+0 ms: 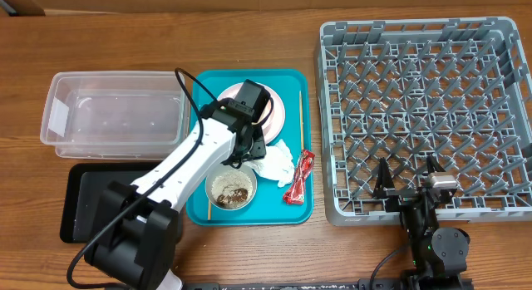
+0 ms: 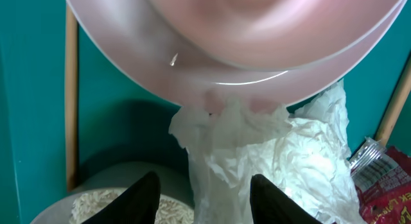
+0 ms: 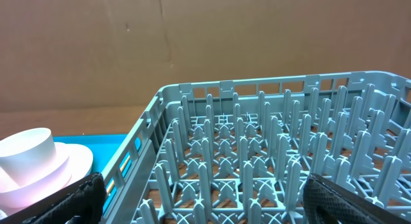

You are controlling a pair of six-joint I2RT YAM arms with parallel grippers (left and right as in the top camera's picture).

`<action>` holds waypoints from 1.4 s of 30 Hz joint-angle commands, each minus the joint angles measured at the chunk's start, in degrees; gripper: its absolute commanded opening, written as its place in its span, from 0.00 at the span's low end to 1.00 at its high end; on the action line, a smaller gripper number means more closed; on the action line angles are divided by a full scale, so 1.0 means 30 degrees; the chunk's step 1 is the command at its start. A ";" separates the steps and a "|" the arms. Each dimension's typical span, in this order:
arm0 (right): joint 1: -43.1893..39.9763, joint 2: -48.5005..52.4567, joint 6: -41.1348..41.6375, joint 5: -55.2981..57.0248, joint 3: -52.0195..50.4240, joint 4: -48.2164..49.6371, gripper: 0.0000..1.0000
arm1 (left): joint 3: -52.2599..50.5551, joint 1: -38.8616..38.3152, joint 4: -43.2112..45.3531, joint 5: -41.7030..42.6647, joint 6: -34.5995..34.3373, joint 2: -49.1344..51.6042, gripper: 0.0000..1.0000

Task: Sort waste into correct bins and load items into the dishwasher
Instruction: 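Lower left gripper and grasp crumpled white tissue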

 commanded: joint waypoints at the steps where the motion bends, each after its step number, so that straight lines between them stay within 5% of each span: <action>1: -0.0036 -0.0204 -0.0036 -0.0022 -0.0204 0.0073 1.00 | -0.0663 -0.0058 0.0364 0.0087 -0.0379 0.0007 0.48; 42: -0.0036 -0.0204 -0.0036 -0.0022 -0.0204 0.0066 1.00 | -0.1115 -0.0678 0.1785 0.0015 -0.0379 0.0036 0.47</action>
